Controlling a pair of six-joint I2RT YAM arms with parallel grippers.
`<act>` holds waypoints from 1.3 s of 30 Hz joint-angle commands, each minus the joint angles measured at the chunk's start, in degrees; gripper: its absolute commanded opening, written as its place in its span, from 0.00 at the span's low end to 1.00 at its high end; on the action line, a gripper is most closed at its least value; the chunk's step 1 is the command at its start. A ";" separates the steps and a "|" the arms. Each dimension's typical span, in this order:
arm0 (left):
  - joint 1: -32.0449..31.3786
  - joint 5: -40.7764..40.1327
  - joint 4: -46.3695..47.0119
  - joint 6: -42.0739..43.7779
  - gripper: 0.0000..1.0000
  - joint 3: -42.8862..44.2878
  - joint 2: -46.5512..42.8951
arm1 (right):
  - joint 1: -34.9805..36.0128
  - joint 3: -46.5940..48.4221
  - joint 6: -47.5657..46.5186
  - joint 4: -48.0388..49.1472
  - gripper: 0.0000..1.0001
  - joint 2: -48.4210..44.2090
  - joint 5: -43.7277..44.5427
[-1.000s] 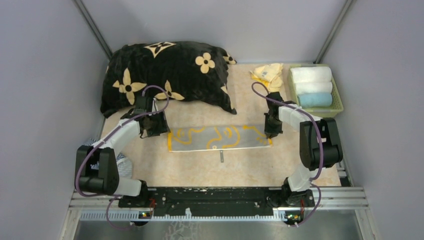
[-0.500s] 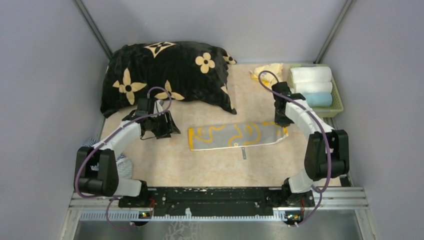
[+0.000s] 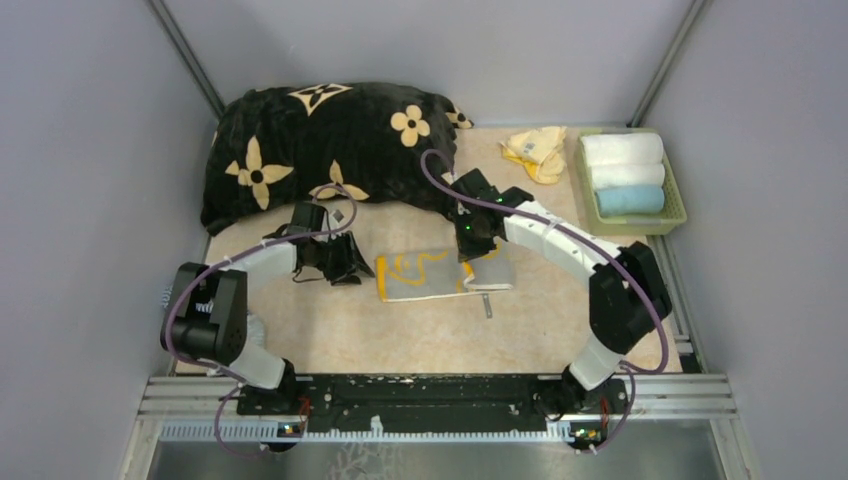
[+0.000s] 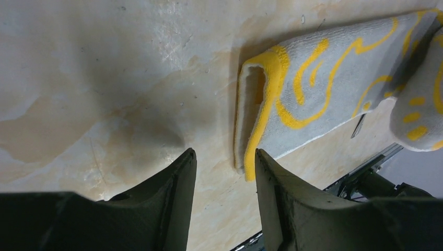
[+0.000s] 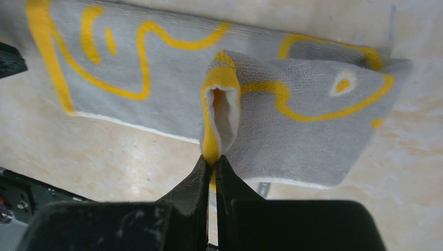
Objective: Roll the towels
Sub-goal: Fold the towel at the center of the board.
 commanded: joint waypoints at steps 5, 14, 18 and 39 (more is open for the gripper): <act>-0.88 3.49 4.50 -0.42 0.48 -0.44 3.12 | 7.61 11.88 8.35 4.51 0.00 9.53 -3.93; -1.61 4.52 6.27 -1.25 0.41 -1.30 5.17 | 13.97 22.16 12.21 3.87 0.00 19.61 -3.47; -1.97 4.64 6.64 -1.37 0.40 -1.47 5.37 | 15.13 25.13 12.34 2.23 0.00 23.60 -3.50; -3.79 2.13 5.33 -1.54 0.26 -1.55 5.68 | 16.61 26.15 14.15 6.05 0.32 26.01 -4.47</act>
